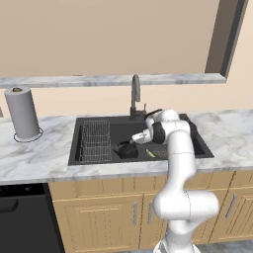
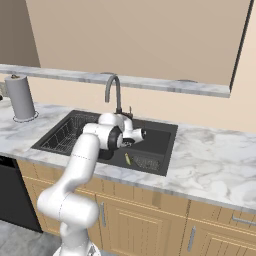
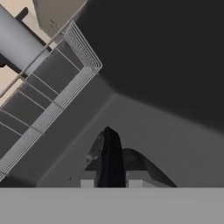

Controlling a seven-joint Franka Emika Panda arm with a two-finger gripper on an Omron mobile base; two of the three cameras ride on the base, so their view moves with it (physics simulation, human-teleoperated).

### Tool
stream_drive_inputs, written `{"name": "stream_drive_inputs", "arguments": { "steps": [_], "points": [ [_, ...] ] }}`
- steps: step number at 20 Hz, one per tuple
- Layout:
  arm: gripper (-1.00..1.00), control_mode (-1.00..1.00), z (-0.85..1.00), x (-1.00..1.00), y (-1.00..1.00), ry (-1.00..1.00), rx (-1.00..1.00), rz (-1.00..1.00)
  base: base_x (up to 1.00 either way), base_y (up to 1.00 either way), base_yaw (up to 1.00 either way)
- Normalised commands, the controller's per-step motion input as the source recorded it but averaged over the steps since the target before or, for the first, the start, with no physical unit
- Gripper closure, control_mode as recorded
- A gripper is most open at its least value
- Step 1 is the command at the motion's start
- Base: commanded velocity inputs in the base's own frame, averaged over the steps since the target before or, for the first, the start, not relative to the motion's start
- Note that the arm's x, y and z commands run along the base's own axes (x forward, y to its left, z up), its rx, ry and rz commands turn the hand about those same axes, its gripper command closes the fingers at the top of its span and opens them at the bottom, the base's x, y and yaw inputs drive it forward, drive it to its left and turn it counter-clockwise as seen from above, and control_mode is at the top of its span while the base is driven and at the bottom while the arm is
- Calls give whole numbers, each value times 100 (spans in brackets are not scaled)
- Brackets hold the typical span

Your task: Open the cabinet, pick the kettle from the cabinet, and place it in the sink.

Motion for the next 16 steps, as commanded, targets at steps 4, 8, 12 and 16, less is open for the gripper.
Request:
{"name": "stream_drive_inputs", "arguments": {
  "steps": [4,8,12,16],
  "points": [
    [100,-100,-21,27,3,7,0,0,0,0,0],
    [100,-100,-23,26,2,8,0,0,0,0,0],
    [100,-100,-22,20,0,5,0,0,0,0,0],
    [100,-100,-23,3,2,0,0,0,0,0,0]
  ]
}}
